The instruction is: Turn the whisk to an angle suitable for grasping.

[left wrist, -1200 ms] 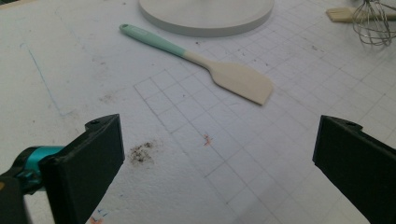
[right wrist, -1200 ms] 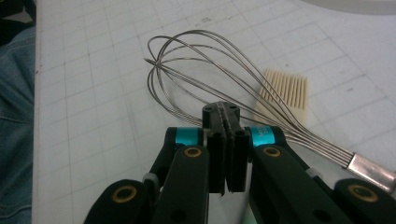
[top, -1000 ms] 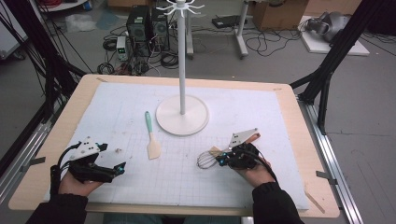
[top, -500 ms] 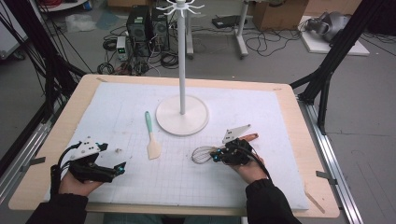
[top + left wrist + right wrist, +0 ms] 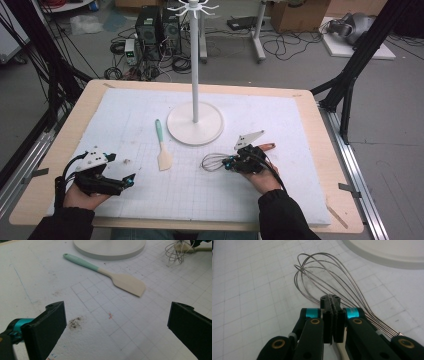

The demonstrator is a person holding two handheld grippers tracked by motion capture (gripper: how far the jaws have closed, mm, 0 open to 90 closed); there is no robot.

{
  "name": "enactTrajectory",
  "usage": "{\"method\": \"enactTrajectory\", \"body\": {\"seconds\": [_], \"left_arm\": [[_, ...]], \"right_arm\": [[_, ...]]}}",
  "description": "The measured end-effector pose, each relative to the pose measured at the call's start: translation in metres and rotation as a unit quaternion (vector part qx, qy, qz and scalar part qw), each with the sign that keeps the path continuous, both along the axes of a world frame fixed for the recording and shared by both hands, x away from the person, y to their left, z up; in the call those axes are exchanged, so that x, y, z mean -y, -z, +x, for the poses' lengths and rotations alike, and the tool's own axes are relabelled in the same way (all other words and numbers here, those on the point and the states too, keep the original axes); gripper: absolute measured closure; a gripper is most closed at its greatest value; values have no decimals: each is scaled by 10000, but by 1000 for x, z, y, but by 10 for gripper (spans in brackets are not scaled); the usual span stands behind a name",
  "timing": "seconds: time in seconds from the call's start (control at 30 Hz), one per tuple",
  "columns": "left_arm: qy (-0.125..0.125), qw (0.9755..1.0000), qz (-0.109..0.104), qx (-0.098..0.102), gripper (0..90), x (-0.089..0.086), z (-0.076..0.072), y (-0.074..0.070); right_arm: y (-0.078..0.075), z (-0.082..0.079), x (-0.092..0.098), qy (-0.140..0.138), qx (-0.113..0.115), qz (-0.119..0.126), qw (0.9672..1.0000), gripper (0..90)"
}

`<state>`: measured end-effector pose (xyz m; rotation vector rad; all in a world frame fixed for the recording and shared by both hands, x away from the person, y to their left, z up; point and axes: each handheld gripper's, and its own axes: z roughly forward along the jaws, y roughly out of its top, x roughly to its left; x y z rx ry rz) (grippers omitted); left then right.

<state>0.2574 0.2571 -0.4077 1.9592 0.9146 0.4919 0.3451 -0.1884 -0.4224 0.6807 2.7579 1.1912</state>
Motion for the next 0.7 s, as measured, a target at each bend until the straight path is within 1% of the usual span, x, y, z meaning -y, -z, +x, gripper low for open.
{"method": "enactTrajectory", "body": {"seconds": [0.07,0.1,0.3,0.7], "left_arm": [[5,10000,5,-4,26,-1,0,0],[5,10000,5,-4,26,-1,0,0],[9,10000,6,3,26,-1,0,0],[13,10000,-17,7,26,-1,0,0]], "right_arm": [[0,2,-2,-7,13,-18,10000,892],[0,2,-4,-6,-20,-12,10000,891],[-1,7,-12,-12,14,-83,10000,891],[0,14,-20,42,-22,1,10000,890]]}}
